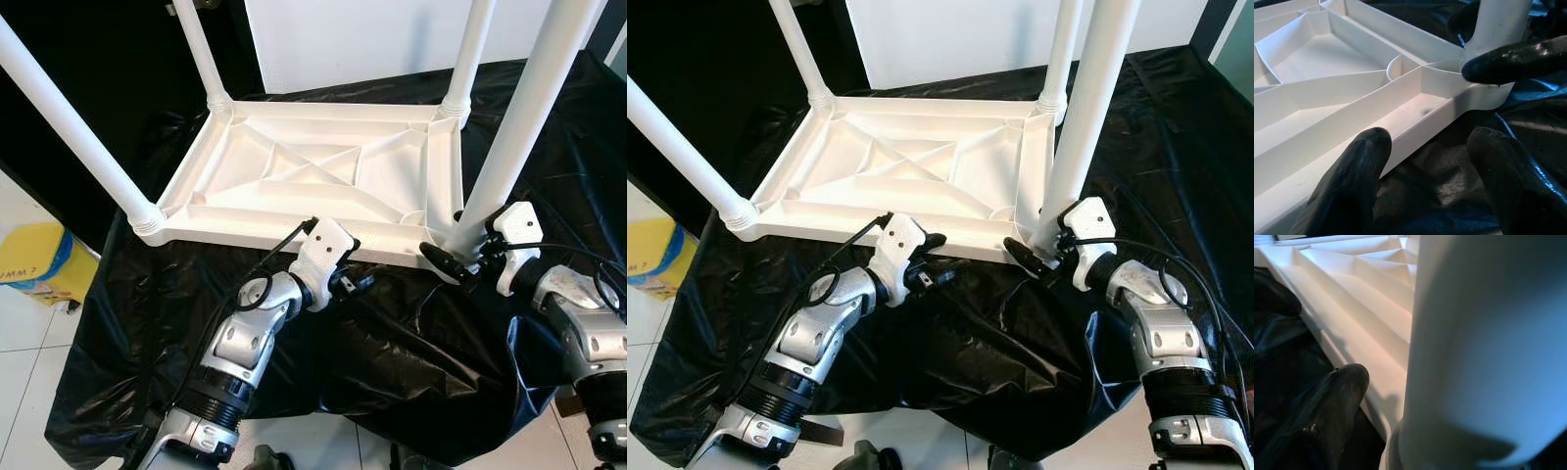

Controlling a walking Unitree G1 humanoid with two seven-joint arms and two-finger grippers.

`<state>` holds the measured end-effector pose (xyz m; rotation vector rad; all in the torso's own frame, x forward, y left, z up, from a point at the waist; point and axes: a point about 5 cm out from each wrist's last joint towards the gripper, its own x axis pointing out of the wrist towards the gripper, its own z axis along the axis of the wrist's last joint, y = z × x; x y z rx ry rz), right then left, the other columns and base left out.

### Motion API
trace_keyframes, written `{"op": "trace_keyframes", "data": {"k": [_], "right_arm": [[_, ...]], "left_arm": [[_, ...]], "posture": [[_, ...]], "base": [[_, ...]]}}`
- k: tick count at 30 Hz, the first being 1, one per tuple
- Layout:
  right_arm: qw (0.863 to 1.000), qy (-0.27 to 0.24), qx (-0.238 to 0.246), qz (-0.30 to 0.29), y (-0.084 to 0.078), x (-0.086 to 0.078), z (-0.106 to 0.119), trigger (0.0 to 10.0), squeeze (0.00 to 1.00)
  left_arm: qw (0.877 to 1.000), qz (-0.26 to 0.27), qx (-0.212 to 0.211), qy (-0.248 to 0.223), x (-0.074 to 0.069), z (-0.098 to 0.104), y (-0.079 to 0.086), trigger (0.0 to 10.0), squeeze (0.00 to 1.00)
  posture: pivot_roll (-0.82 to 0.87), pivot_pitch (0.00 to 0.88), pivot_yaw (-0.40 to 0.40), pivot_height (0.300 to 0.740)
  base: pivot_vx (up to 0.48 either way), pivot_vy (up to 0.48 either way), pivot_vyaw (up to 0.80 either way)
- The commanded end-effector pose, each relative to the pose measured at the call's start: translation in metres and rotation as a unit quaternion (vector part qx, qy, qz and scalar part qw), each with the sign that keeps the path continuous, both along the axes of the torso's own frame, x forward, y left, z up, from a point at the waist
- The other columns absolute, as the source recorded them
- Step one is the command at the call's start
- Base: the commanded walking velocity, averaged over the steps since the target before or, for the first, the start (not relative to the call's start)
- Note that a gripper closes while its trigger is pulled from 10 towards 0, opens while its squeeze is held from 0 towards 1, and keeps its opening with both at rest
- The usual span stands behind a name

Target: Building children table

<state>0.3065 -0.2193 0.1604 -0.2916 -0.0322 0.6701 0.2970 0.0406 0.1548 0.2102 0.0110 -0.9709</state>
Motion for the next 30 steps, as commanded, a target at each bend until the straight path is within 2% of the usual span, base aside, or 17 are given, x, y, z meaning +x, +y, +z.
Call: {"op": "trace_keyframes", "data": {"k": [1,6,7,8,9,19,20,21,22,25,29,30], "right_arm": [[1.000,0.004,-0.007,0.019,0.005,0.001,-0.001,10.0,0.00],[0.999,0.001,-0.011,0.033,0.006,0.007,0.003,10.0,0.00],[0.999,-0.005,-0.013,0.036,0.006,0.011,0.005,4.7,0.00],[0.999,-0.005,-0.013,0.036,0.006,0.011,0.005,4.7,0.00],[0.999,-0.014,-0.011,0.036,0.008,0.014,0.008,0.0,0.00],[0.999,-0.018,-0.003,0.035,0.009,0.011,0.006,0.0,0.00],[0.999,-0.014,-0.001,0.031,0.008,0.009,0.003,4.6,0.00],[1.000,-0.011,0.001,0.029,0.008,0.008,0.002,4.6,0.00],[1.000,-0.009,0.004,0.021,0.007,0.007,0.000,10.0,0.00],[1.000,-0.008,0.006,0.016,0.007,0.006,-0.001,10.0,0.00],[0.999,-0.014,0.022,-0.034,0.007,0.003,-0.004,10.0,0.00],[0.997,-0.020,0.020,-0.066,0.008,0.002,-0.006,10.0,0.00]], "left_arm": [[1.000,-0.010,0.010,0.011,-0.003,-0.005,0.001,10.0,0.00],[1.000,-0.012,0.010,0.012,-0.005,-0.006,0.000,10.0,0.00],[1.000,-0.013,0.011,0.011,-0.005,-0.006,-0.001,10.0,0.00],[1.000,-0.013,0.011,0.011,-0.005,-0.006,-0.001,10.0,0.00],[1.000,-0.013,0.012,0.011,-0.005,-0.006,-0.001,10.0,0.00],[1.000,-0.008,0.013,0.005,-0.002,-0.003,0.002,10.0,0.00],[1.000,-0.009,0.013,0.003,-0.001,-0.002,0.001,10.0,0.00],[1.000,-0.009,0.014,0.002,-0.001,-0.002,0.000,10.0,0.00],[1.000,-0.010,0.014,0.001,0.000,-0.002,-0.001,10.0,0.00],[1.000,-0.010,0.014,0.001,0.001,-0.002,-0.001,10.0,0.00],[1.000,-0.012,0.011,-0.002,0.002,0.001,-0.002,10.0,0.00],[1.000,-0.011,0.010,-0.002,0.002,0.001,-0.003,10.0,0.00]], "posture": [[-0.17,0.132,0.078,0.740],[-0.17,0.131,0.073,0.740],[-0.17,0.129,0.070,0.740],[-0.17,0.129,0.070,0.740],[-0.17,0.124,0.066,0.740],[-0.17,0.099,0.063,0.740],[-0.18,0.095,0.063,0.740],[-0.18,0.095,0.063,0.740],[-0.18,0.093,0.064,0.740],[-0.18,0.093,0.064,0.740],[-0.19,0.099,0.067,0.740],[-0.20,0.099,0.070,0.740]], "base": [[0.000,0.000,0.00],[0.000,0.000,0.00],[0.000,0.000,0.00],[0.000,0.000,0.00],[0.000,0.000,0.00],[0.000,0.000,0.00],[0.000,0.000,0.00],[0.000,0.000,0.00],[0.000,0.000,0.00],[0.000,0.000,0.00],[0.000,0.000,0.00],[0.000,0.000,0.00]]}}
